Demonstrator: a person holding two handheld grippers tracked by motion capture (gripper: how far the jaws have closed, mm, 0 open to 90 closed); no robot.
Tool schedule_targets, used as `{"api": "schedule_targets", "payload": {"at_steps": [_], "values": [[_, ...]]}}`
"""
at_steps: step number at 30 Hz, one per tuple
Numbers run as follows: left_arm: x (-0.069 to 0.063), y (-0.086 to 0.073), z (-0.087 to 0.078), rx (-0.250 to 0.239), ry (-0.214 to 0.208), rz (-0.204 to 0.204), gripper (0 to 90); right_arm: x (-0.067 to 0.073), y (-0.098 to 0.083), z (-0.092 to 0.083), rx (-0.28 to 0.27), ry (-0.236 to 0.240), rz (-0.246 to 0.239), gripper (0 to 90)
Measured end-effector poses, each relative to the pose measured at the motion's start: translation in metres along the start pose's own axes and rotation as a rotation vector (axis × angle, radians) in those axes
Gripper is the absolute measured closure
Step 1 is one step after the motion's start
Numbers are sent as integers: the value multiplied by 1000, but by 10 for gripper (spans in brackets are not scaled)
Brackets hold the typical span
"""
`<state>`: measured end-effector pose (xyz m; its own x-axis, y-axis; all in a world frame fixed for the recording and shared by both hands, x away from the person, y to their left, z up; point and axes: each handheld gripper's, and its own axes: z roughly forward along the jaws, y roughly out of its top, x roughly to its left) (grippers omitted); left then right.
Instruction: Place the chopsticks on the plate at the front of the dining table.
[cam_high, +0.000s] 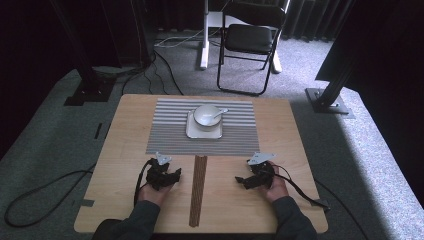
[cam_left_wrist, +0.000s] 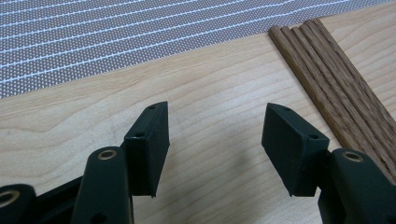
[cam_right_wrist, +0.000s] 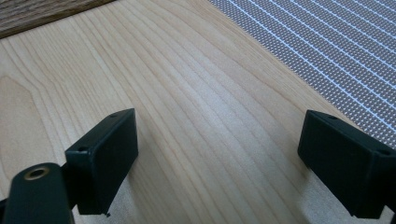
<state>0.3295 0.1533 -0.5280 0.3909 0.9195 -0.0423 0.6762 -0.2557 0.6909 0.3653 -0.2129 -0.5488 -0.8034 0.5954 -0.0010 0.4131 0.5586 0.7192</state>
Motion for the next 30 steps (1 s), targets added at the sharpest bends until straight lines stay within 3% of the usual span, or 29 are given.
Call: {"api": "schedule_targets", "payload": {"at_steps": [30], "values": [[-19, -2, -1, 3, -62, 14, 419, 0, 0, 0, 0, 0, 0, 116]]}}
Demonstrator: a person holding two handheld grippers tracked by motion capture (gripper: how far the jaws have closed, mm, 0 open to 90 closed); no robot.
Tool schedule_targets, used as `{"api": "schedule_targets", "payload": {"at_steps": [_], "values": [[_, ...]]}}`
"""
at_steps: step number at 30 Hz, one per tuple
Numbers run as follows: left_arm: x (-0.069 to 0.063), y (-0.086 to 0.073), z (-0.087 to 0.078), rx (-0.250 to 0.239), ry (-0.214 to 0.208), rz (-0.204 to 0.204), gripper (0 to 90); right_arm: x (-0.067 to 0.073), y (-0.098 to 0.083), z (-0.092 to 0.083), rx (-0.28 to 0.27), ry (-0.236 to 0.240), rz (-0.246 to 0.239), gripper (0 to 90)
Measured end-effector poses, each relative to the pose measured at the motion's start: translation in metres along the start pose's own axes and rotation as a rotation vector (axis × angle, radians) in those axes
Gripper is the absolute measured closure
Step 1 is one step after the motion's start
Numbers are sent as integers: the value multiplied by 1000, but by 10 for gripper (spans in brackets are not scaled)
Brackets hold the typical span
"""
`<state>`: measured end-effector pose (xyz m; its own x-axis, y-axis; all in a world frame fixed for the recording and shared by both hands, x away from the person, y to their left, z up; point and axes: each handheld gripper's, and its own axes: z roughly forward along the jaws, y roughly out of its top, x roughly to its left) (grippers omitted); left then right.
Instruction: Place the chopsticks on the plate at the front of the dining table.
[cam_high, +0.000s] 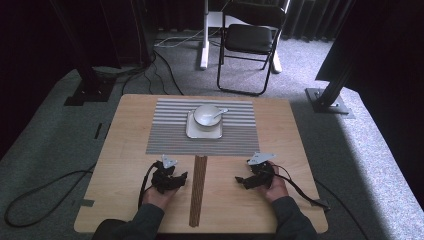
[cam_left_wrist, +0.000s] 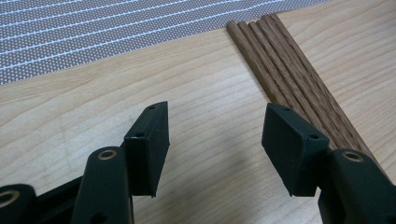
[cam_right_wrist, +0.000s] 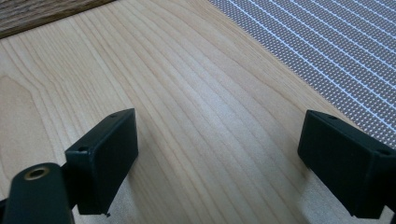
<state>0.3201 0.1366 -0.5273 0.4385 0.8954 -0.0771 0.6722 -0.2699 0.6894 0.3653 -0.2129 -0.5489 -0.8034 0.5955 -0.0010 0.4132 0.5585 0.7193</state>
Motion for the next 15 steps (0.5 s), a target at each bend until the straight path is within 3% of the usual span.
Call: {"api": "schedule_targets", "payload": {"at_steps": [15], "values": [[-7, 0, 1, 7, -34, 6, 419, 0, 0, 0, 0, 0, 0, 116]]}}
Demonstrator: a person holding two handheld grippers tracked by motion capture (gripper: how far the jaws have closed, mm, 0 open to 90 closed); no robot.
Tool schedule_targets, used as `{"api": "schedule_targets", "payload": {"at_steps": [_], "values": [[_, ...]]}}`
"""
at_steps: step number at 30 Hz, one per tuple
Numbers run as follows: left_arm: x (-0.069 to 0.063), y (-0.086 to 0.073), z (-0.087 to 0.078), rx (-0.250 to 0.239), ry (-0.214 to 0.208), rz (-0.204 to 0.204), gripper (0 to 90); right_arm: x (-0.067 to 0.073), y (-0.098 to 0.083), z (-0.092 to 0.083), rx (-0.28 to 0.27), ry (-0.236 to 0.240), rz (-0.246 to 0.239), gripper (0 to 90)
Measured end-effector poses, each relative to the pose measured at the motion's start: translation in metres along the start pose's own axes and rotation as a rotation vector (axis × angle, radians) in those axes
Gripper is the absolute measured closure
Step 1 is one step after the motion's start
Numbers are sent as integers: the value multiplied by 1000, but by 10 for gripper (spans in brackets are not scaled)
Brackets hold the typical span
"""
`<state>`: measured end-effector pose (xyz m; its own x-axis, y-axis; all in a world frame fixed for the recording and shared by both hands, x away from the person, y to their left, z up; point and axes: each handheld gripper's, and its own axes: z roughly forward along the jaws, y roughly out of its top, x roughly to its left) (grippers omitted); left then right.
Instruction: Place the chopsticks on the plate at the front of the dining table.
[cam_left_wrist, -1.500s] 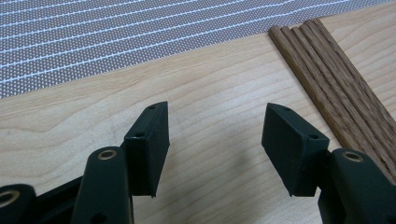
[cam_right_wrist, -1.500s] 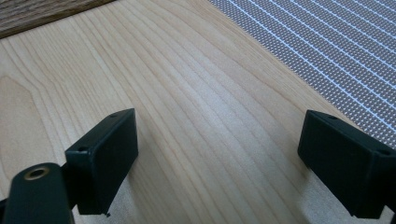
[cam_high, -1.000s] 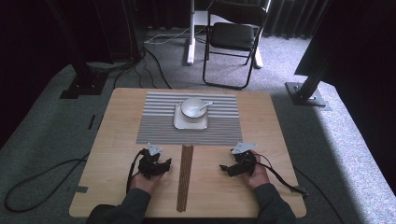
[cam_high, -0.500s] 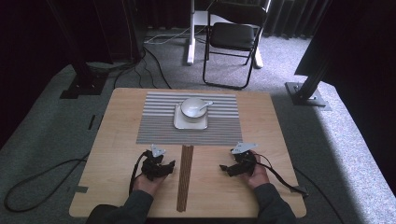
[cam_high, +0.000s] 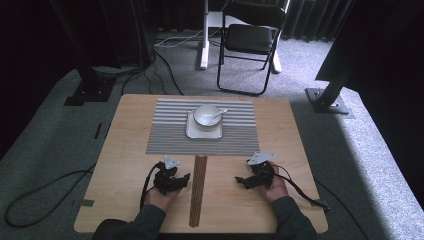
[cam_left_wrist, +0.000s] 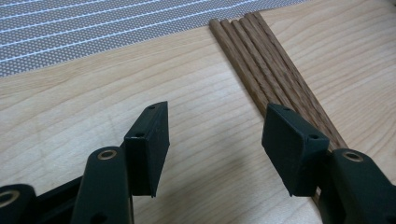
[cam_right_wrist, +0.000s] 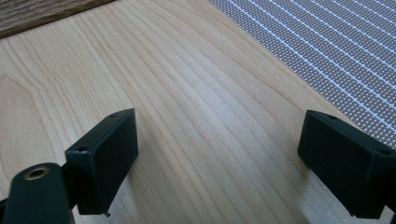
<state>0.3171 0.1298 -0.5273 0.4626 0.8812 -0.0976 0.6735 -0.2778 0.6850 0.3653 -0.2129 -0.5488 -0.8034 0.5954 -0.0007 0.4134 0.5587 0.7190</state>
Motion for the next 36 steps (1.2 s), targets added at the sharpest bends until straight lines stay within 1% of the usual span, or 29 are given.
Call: {"api": "schedule_targets", "payload": {"at_steps": [3, 4, 15, 21, 27, 34, 36], "values": [[-2, 0, 0, 0, -1, 7, 418, 0, 0, 0, 0, 0, 0, 116], [-4, -1, 0, 2, -2, 15, 419, 0, 0, 0, 0, 0, 0, 116], [-10, -2, 2, 5, -14, 29, 418, 0, 0, 0, 0, 0, 0, 116], [-16, -4, 5, 16, -26, 45, 418, 0, 0, 0, 0, 0, 0, 115], [-19, -4, 6, 21, -23, 59, 418, 0, 0, 0, 0, 0, 0, 116], [-19, -4, 6, 27, -30, 55, 419, 0, 0, 0, -1, 0, 0, 116], [-21, -4, 7, 30, -34, 61, 419, 0, 0, 0, 0, 0, 0, 116]]}}
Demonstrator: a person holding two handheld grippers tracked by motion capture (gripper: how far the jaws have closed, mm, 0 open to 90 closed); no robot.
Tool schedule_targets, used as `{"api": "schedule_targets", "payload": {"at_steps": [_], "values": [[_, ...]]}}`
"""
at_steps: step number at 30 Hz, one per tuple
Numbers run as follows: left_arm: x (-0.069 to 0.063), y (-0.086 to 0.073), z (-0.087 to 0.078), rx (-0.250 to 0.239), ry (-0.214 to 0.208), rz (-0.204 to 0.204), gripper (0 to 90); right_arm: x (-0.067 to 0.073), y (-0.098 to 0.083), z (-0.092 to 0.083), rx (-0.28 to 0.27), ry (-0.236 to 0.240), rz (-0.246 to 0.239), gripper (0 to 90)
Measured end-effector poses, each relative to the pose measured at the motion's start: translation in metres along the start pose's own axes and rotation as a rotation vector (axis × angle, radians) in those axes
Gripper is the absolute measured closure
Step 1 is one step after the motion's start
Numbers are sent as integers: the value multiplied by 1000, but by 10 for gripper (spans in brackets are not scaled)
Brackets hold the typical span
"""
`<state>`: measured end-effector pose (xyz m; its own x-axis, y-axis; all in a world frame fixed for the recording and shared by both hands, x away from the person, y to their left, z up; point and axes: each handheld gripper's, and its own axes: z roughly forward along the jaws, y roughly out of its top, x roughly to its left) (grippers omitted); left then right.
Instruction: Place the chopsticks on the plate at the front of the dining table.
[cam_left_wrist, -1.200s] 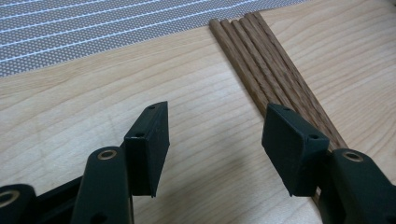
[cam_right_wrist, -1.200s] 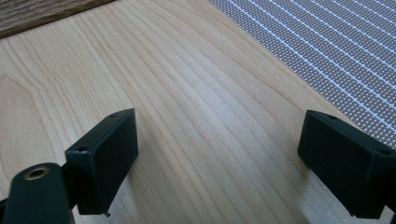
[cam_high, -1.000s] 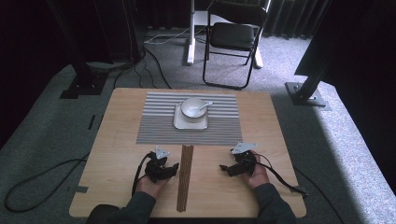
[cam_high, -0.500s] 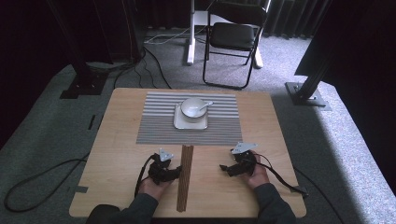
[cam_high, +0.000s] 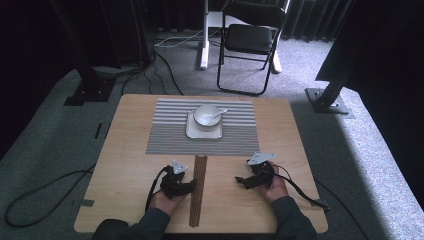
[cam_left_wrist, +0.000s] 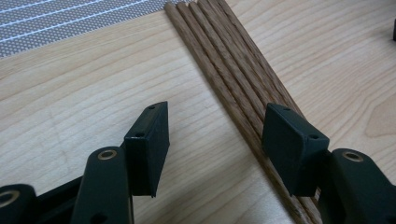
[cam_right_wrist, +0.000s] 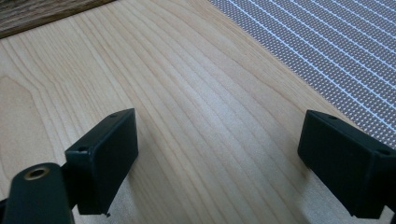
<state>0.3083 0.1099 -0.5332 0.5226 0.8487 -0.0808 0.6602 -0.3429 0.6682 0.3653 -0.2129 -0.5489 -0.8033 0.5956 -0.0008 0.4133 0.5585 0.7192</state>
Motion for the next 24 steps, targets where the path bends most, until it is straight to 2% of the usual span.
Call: {"api": "schedule_targets", "payload": {"at_steps": [6, 10, 15, 20, 24], "values": [[-1, 0, 0, 12, 12, 16, 436, 0, 0, 0, 0, 0, 0, 116], [-1, 0, -1, 24, 38, 26, 485, 0, 0, 0, 0, 0, 0, 116], [-2, 1, -3, 39, 82, 37, 590, 0, 0, 0, 0, 0, 0, 116], [2, 0, -4, 43, 99, 15, 683, 0, 0, 0, 0, 0, 0, 116], [7, 0, -6, 49, 116, -1, 717, 0, 0, 0, 0, 0, 1, 116]]}}
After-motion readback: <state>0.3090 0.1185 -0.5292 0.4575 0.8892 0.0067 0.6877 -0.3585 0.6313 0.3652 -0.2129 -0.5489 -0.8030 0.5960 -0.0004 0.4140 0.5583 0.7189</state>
